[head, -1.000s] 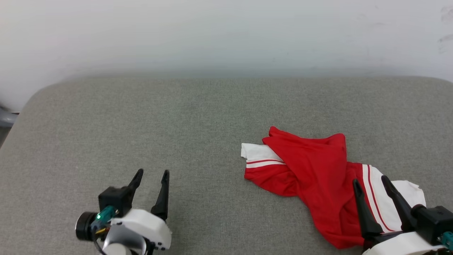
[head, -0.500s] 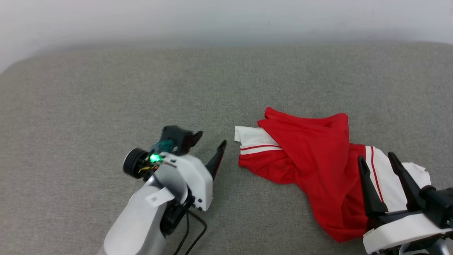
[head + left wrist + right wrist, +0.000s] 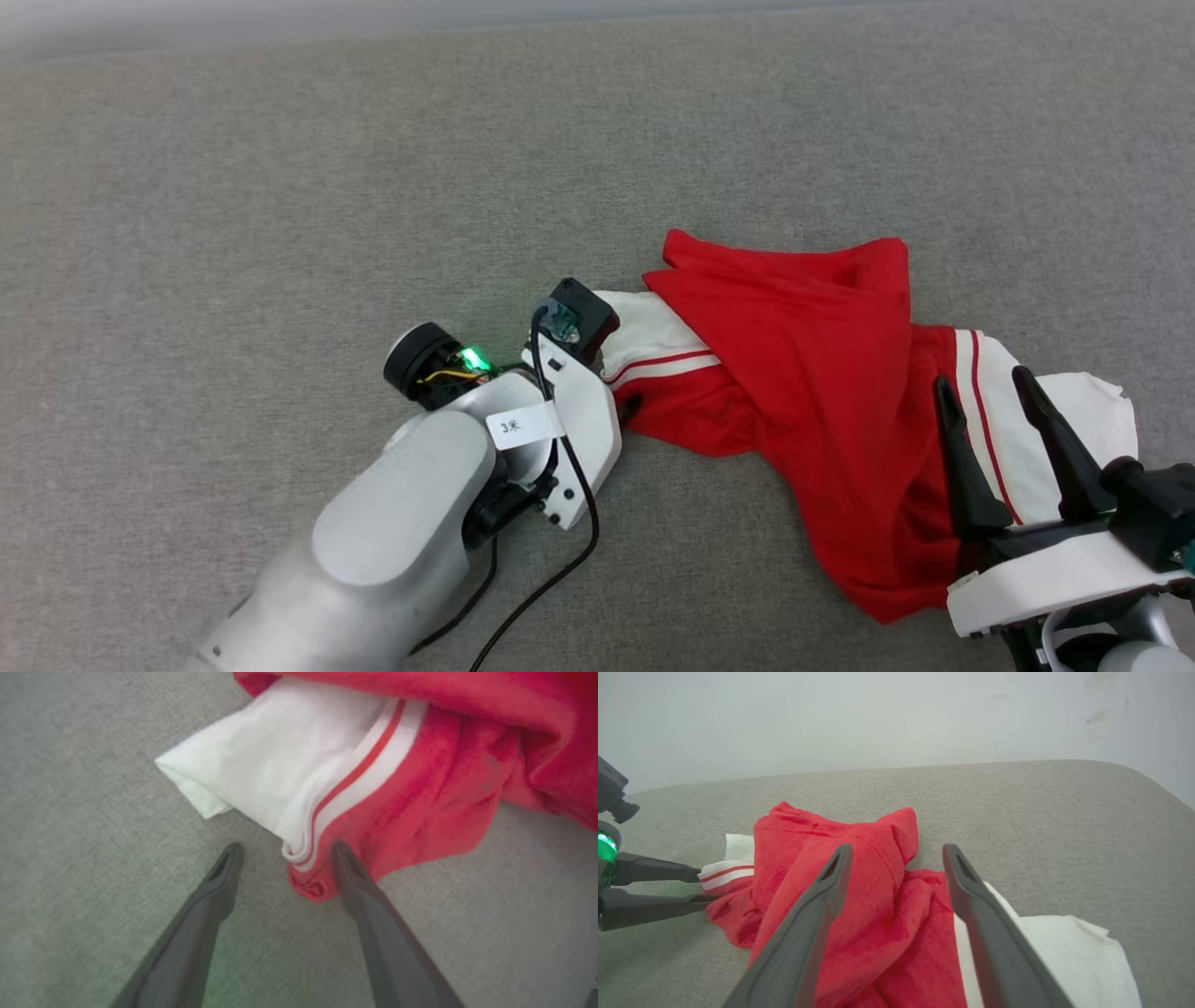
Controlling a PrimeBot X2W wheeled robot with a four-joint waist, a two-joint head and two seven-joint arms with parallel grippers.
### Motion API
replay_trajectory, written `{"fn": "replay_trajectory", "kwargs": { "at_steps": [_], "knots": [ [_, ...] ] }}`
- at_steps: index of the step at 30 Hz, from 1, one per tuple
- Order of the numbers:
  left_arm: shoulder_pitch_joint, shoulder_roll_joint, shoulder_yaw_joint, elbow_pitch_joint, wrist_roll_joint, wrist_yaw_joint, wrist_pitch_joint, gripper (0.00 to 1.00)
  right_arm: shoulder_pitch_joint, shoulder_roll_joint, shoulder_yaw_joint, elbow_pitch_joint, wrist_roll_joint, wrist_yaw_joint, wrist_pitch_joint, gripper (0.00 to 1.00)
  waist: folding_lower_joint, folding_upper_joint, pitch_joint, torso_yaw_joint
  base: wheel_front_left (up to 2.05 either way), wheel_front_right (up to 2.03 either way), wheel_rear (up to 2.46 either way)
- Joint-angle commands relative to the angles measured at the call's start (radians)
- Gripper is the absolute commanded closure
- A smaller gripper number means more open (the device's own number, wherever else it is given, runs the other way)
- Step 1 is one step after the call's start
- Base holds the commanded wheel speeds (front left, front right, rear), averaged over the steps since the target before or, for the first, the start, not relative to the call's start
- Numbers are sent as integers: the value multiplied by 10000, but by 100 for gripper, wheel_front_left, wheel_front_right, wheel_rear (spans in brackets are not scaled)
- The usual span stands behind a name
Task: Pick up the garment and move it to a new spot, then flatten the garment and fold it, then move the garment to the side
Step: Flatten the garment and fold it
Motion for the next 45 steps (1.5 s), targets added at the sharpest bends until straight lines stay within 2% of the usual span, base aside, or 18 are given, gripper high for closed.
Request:
{"fn": "replay_trajectory", "kwargs": {
  "at_steps": [1,5,6,7,8,15,17,18,25,31,35,38,39,40,41,42,43,45],
  "knots": [
    [-353,58,-453,347,-174,-21,356,0,-214,12,-4,110,86,-7,-103,0,-2,0,138,-140,0,0,0],
    [-487,176,-1764,1074,-737,-27,1536,0,-323,10,15,289,177,-7,-233,0,-2,0,211,-272,0,0,0],
    [-490,217,-2096,1161,-906,-46,1745,52,-343,12,33,336,211,-7,-255,0,-2,0,211,-309,0,0,0],
    [-472,243,-2338,1195,-1187,-58,1864,98,-346,12,38,381,261,-7,-295,0,-2,0,209,-345,0,0,0],
    [-466,309,-2566,1218,-1435,-62,1977,100,-338,12,27,408,254,-7,-322,0,-2,0,203,-371,0,0,0],
    [-1043,1026,-2359,1324,-1537,45,544,100,-257,13,-131,592,370,-7,-384,0,-2,0,-18,-328,0,0,0],
    [-773,1453,-1881,708,-1356,578,-863,100,-124,10,-523,713,390,-7,-308,0,-2,0,-507,-21,0,0,0],
    [-671,1577,-1804,546,-1336,700,-1010,100,-92,12,-575,712,368,-7,-279,0,-2,0,-599,54,0,0,0],
    [374,2593,-1294,-750,-1576,1591,-1430,100,72,12,-717,581,248,-7,-71,0,-2,0,-1114,550,0,0,0],
    [2200,3454,-725,-1689,-2342,2536,-1727,100,268,12,-688,460,254,-7,47,0,-2,0,-1454,789,0,0,0],
    [3562,3618,-456,-1897,-3014,3021,-2004,100,353,10,-656,374,282,-7,129,0,-2,0,-1628,885,0,0,0],
    [4314,3413,-404,-1810,-3450,3156,-2203,100,409,12,-668,324,266,-7,195,0,-2,0,-1718,957,0,0,0],
    [4488,3329,-399,-1757,-3540,3178,-2292,76,414,12,-664,290,253,-7,211,0,-2,0,-1741,980,0,0,0],
    [4602,3244,-396,-1708,-3597,3188,-2403,59,432,12,-672,258,235,-7,202,0,-2,0,-1757,1008,0,0,0],
    [4697,3176,-374,-1656,-3650,3216,-2518,53,453,12,-660,228,123,-7,256,0,-2,0,-1768,1033,0,0,0],
    [4759,3109,-343,-1603,-3683,3222,-2625,17,461,12,-680,201,130,-7,292,0,-2,0,-1780,1056,0,0,0],
    [4776,3051,-314,-1562,-3678,3232,-2761,0,465,12,-696,175,125,-7,305,0,-2,0,-1795,1077,0,0,0],
    [4793,2958,-206,-1503,-3670,3283,-3038,0,473,12,-710,117,88,-7,351,0,-2,0,-1834,1122,0,0,0]
  ]
}}
